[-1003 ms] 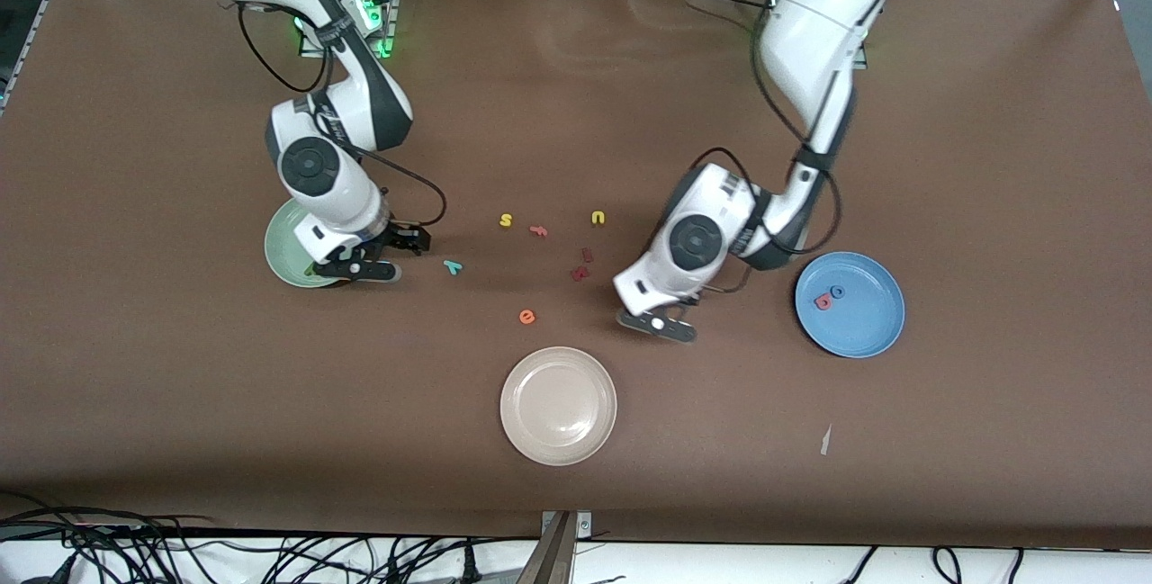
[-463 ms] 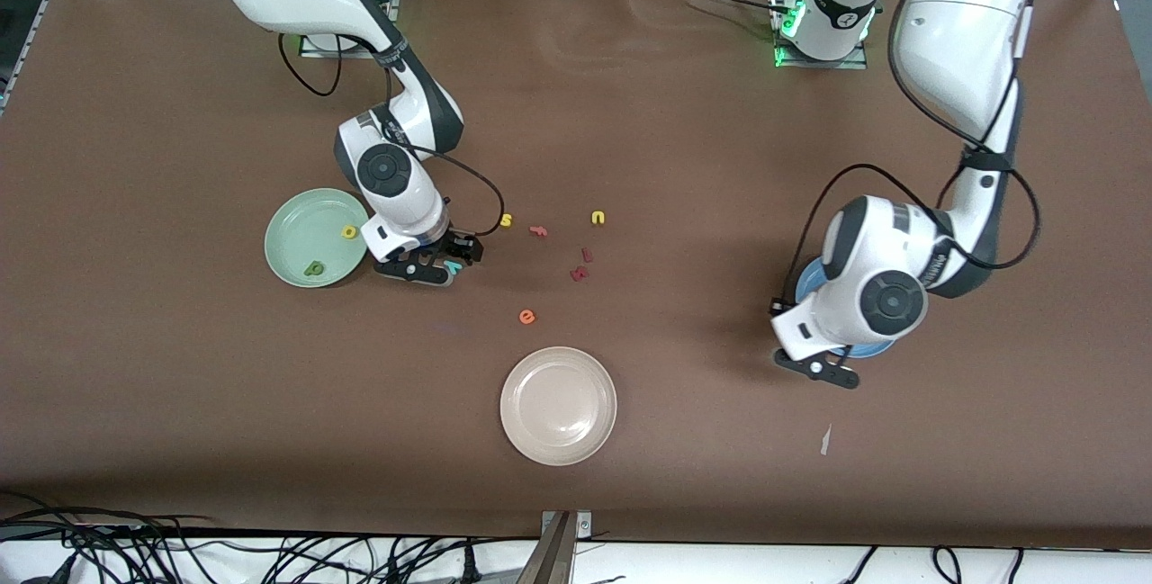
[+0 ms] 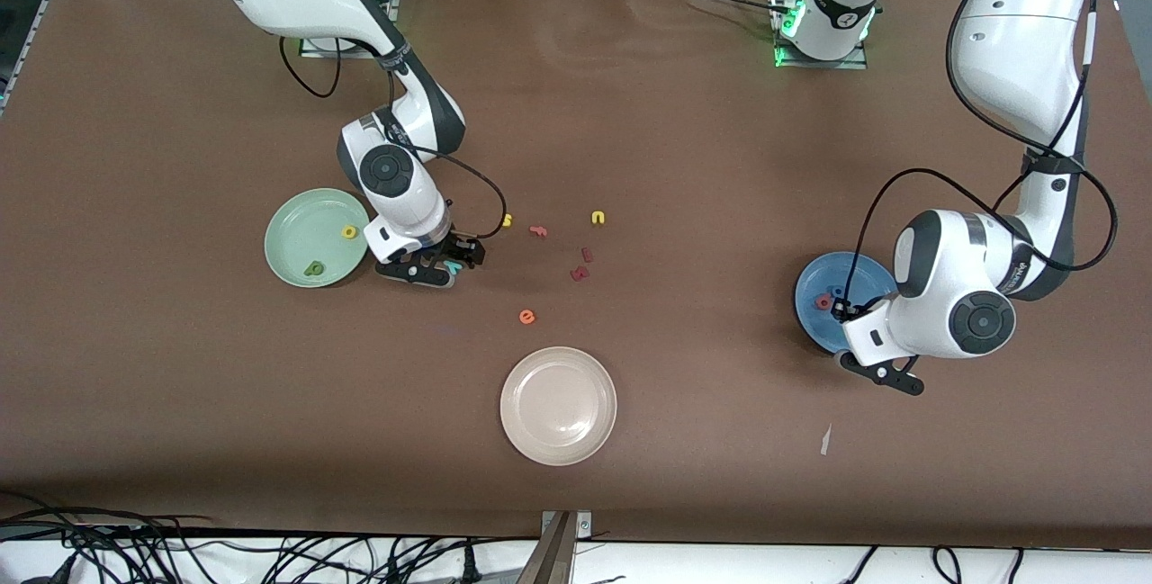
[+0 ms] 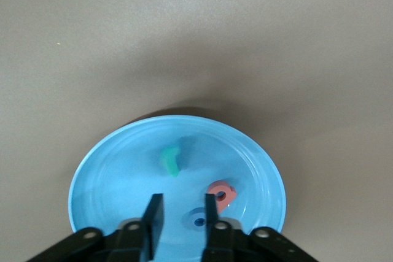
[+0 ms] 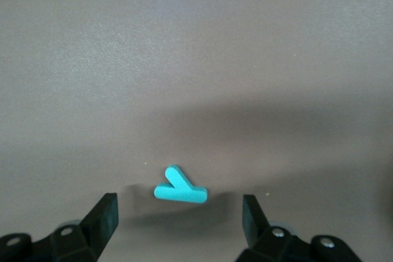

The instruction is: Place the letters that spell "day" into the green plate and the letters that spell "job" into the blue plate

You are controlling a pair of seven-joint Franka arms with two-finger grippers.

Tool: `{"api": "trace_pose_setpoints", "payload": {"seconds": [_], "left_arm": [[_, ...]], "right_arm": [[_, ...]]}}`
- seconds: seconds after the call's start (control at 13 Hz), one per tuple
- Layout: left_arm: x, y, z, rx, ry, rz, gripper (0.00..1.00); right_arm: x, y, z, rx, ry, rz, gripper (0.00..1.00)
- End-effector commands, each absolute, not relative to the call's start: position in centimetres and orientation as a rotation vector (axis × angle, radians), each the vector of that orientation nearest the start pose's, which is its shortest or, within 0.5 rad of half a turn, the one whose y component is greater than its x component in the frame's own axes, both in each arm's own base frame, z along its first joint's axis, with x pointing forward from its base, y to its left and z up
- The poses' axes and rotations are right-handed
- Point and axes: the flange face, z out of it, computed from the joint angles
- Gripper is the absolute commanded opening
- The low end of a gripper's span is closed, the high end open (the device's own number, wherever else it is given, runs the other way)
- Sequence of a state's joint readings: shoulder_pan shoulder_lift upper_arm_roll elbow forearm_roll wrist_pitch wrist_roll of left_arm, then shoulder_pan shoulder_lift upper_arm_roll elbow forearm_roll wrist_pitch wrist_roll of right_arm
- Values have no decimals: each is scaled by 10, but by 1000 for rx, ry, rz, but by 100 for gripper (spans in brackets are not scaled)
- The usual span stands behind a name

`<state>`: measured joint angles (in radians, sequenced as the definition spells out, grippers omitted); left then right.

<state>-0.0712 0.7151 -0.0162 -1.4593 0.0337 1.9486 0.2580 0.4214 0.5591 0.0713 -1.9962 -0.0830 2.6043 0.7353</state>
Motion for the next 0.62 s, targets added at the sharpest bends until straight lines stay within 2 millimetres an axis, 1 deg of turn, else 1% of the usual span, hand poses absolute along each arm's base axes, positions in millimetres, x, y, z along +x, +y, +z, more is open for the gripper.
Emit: {"api": "trace_pose_setpoints", "payload": {"seconds": [0.0,0.08,0.15,0.23,0.31,0.39,0.46,0.54], "left_arm": [[694,-61,264,-3083,482,322,100],[695,-61,273,-3110,358,303,100],[696,-62,297,-3131,208,259,100],[691,-66,318,-3123,57,268,100],[688,-73,337,-3114,-15,257,100],[687,-77,350,-3116,-30,235,100],[685,-75,365,-3116,-40,228,100],[683,-72,385,-3114,-47,220,100]], "right_arm": [[545,294,170,-3086,290,-109,88],[544,296,170,-3086,285,-109,88],[543,297,169,-3090,278,-109,84],[544,296,168,-3099,270,-115,78],[544,296,168,-3102,262,-118,72],[543,296,167,-3104,256,-118,65],[543,297,167,-3105,251,-118,58],[542,297,166,-3110,239,-120,52]]}}
